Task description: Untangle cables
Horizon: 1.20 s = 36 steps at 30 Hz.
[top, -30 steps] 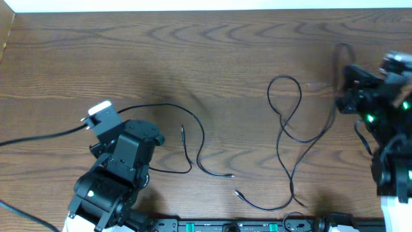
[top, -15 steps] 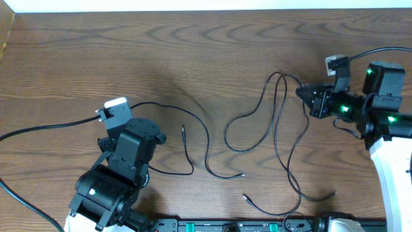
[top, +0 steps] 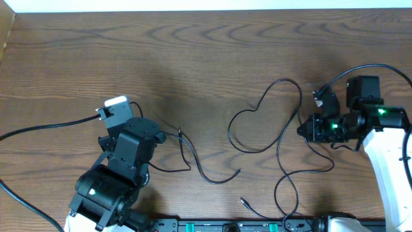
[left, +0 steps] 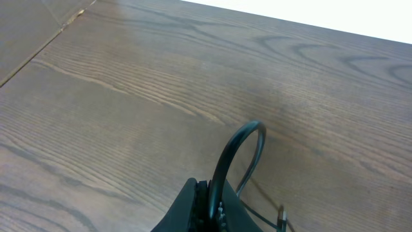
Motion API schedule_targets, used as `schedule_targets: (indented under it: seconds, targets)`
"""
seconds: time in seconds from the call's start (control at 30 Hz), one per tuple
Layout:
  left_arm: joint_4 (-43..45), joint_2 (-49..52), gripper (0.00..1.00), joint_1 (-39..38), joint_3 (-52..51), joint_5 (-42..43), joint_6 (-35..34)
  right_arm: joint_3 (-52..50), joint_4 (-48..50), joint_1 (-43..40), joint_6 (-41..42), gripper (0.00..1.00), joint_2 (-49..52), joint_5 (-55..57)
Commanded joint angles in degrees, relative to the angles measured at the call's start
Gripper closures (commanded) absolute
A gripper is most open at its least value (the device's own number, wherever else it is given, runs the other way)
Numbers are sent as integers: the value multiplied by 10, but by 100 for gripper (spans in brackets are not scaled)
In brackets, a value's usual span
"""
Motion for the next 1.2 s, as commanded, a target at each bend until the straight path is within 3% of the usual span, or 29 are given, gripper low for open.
schedule_targets:
  seconds: [0.0,0.13,0.33,0.67,0.73,0.8,0.9,0.97,1.17]
  targets:
    - [3,-1,92,2,12,-3,16,-9,6,18,10,99,4,26]
    - [3,-1,93,2,12,-3,18,-37,70,26,28,99,16,88]
    - [3,-1,92,2,12,-3,19,-78,204,32,21,99,61,88]
    - [8,-1,93,2,12,26,37,-80,278,64,21,99,177,104]
    - [9,-1,93,2,12,27,38,-80,291,71,21,92,199,106]
    - [10,-1,93,2,12,27,38,-80,299,73,21,80,211,108]
    - [10,-1,92,2,12,27,38,-80,307,75,17,48,227,127]
    - [11,-1,93,2,12,27,38,-80,307,79,-2,33,233,127]
    - [11,-1,93,2,12,27,38,-80,300,101,-4,23,237,157]
